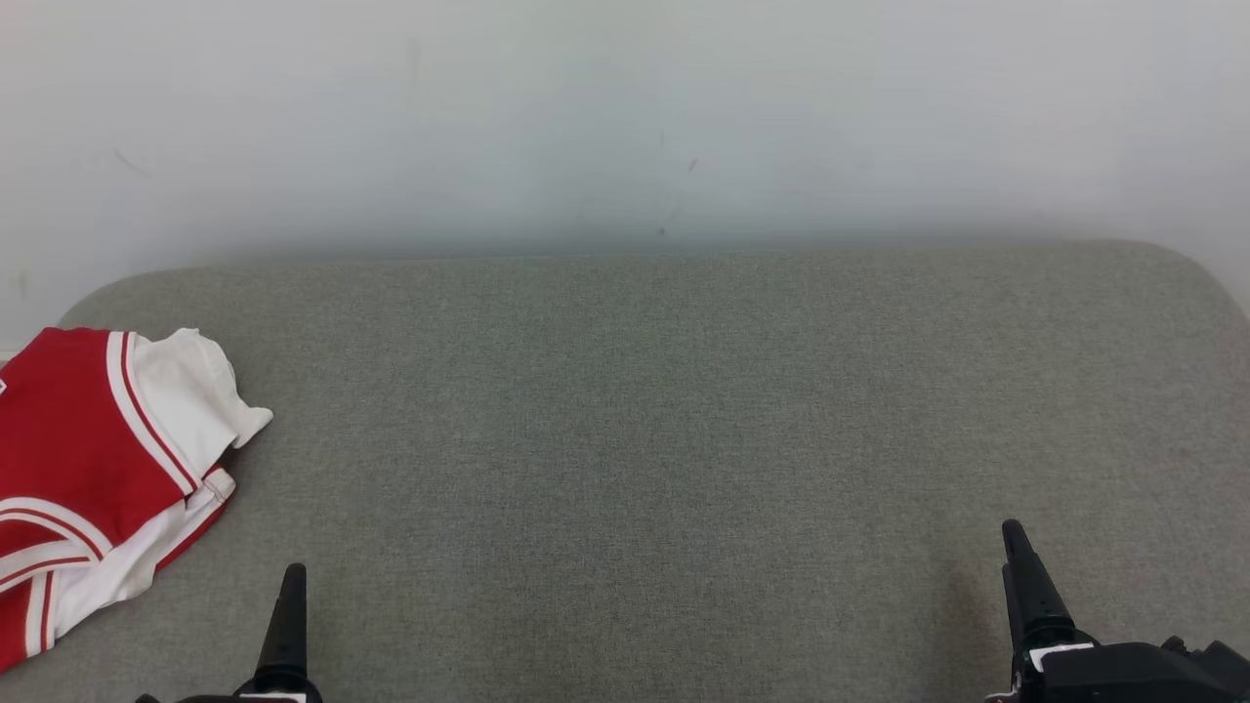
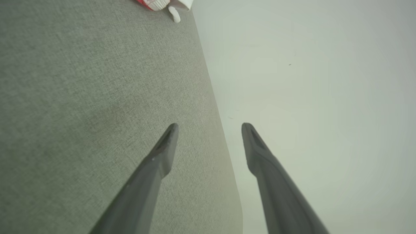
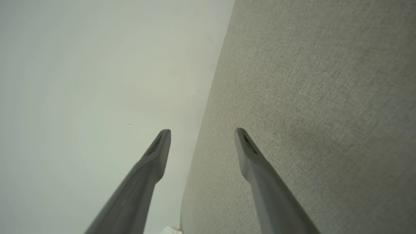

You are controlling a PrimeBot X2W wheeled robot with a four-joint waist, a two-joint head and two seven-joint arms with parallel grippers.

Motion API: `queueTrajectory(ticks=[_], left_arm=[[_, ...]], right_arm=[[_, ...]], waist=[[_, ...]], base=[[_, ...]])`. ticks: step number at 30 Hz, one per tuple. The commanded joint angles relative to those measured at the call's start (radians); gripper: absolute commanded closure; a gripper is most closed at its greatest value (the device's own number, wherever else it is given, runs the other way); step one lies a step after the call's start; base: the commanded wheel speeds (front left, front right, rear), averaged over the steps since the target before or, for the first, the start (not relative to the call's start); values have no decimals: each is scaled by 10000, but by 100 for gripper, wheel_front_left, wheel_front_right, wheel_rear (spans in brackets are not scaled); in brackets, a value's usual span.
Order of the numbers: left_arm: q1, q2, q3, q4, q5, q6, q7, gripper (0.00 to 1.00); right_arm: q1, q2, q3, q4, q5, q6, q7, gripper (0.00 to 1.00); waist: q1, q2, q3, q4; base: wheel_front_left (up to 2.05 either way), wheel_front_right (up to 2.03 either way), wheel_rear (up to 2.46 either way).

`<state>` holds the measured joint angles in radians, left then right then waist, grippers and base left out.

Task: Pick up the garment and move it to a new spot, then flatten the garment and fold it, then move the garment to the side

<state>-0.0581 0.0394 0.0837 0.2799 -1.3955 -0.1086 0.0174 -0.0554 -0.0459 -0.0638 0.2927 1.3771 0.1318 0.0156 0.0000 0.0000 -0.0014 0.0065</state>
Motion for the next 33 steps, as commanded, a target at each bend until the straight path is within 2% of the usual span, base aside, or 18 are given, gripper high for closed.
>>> queueTrajectory(ticks=[1, 7, 23, 33], left_arm=[[-46, 43, -29, -196, 349, 44, -99, 0], [21, 52, -158, -347, 1463, 278, -342, 0], [258, 73, -572, -622, 4936, 551, -924, 0], [388, 84, -734, -779, 6475, 590, -1246, 0]], right_arm=[[-172, -26, 33, -163, -308, -4, -97, 0], [-131, -29, 162, -172, -1512, -5, -338, 0], [-72, -37, 683, 223, -4689, -7, -899, 0], [4, -40, 598, 336, -6028, -9, -1220, 0]], waist=[[0, 0, -1, 4], [0, 0, -8, 33], [0, 0, -82, 125], [0, 0, -127, 197]], base=[[0, 0, 0], [0, 0, 0], [0, 0, 0], [0, 0, 0]])
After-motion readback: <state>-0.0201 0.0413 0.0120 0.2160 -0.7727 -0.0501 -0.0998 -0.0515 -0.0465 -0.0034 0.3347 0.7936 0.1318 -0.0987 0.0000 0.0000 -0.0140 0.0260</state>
